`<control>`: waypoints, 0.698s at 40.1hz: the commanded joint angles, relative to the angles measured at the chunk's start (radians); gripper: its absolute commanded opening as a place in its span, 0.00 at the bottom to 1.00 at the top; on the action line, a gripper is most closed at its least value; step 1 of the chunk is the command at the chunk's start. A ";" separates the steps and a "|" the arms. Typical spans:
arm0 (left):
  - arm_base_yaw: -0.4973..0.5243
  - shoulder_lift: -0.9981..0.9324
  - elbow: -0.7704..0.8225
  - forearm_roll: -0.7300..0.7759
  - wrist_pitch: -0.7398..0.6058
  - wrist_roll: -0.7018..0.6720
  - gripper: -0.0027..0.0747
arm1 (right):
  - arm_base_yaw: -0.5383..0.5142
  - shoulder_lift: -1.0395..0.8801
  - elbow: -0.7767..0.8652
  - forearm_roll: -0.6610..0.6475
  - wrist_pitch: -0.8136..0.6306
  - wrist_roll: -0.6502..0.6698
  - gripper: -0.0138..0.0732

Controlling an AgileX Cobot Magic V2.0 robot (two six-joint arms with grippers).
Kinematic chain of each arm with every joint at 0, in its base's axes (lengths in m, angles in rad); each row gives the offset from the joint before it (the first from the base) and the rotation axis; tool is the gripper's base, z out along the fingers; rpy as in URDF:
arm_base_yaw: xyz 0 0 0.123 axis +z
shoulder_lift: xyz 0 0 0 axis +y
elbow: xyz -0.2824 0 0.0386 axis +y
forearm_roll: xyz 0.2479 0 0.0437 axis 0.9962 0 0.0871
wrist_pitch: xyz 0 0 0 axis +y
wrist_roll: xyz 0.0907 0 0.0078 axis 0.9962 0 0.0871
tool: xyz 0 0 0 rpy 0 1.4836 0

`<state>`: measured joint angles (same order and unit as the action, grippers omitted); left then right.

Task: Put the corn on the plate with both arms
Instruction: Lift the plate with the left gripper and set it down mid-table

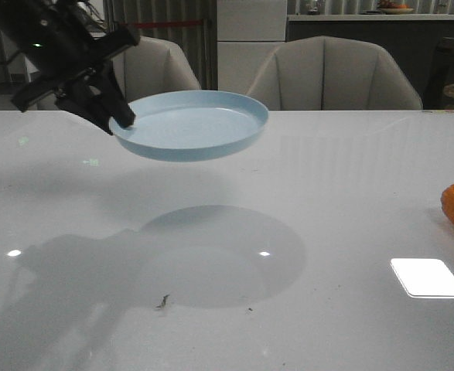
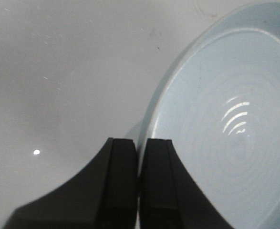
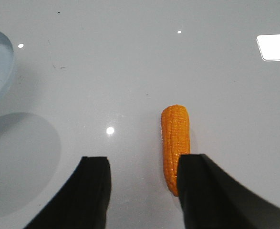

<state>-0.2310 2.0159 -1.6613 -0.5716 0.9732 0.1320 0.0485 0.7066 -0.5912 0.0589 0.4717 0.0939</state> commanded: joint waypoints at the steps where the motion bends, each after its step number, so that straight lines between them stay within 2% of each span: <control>1: -0.044 -0.027 -0.032 -0.044 0.000 -0.005 0.17 | -0.007 0.002 -0.035 0.004 -0.071 -0.009 0.66; 7: -0.095 0.012 -0.032 -0.037 0.000 -0.005 0.17 | -0.007 0.002 -0.035 0.004 -0.071 -0.009 0.66; 19: -0.136 0.103 -0.032 -0.014 0.009 -0.005 0.18 | -0.007 0.002 -0.035 0.004 -0.067 -0.009 0.66; 22: -0.139 0.113 -0.032 -0.006 0.009 -0.005 0.21 | -0.007 0.002 -0.035 0.004 -0.067 -0.009 0.66; 28: -0.139 0.117 -0.032 0.056 0.002 -0.005 0.38 | -0.007 0.002 -0.035 0.004 -0.057 -0.009 0.66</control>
<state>-0.3629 2.1938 -1.6613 -0.5126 0.9814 0.1320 0.0485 0.7066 -0.5912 0.0589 0.4759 0.0939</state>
